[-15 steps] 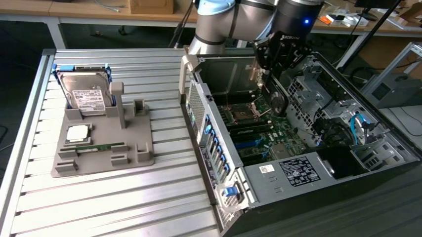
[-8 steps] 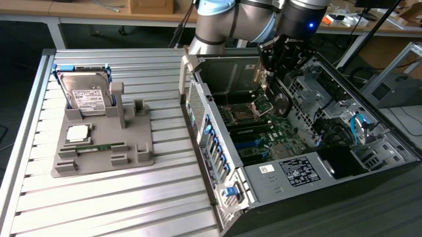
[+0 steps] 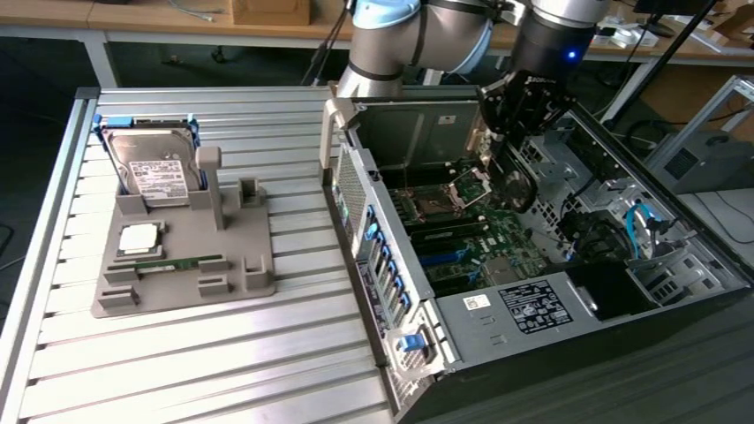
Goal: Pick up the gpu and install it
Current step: 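Pick up the gpu and move the gpu toward the slot, then insert the gpu into the slot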
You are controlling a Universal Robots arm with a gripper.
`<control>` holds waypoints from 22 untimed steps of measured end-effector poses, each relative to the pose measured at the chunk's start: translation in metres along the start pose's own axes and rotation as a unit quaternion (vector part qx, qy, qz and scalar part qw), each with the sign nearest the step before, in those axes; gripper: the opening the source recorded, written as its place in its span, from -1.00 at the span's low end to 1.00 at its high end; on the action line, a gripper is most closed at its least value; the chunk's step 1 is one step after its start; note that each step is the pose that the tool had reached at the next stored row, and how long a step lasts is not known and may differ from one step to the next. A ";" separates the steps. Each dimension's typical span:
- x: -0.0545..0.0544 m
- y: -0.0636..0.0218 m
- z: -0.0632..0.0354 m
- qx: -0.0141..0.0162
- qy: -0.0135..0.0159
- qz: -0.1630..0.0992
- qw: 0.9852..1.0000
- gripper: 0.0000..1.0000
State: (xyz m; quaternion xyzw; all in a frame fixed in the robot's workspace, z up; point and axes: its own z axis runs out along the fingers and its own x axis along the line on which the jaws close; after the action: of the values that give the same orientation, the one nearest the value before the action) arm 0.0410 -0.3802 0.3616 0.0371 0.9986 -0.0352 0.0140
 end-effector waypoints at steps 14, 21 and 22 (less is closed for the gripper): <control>-0.008 0.0008 0.0026 0.000 0.000 0.000 1.000 -0.46; -0.008 0.0008 0.0026 0.000 0.000 -0.002 1.000 -0.46; -0.008 0.0008 0.0026 0.000 0.000 -0.005 1.000 -0.46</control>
State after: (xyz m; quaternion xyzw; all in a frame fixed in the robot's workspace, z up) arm 0.0494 -0.3802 0.3591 0.0316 0.9988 -0.0352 0.0142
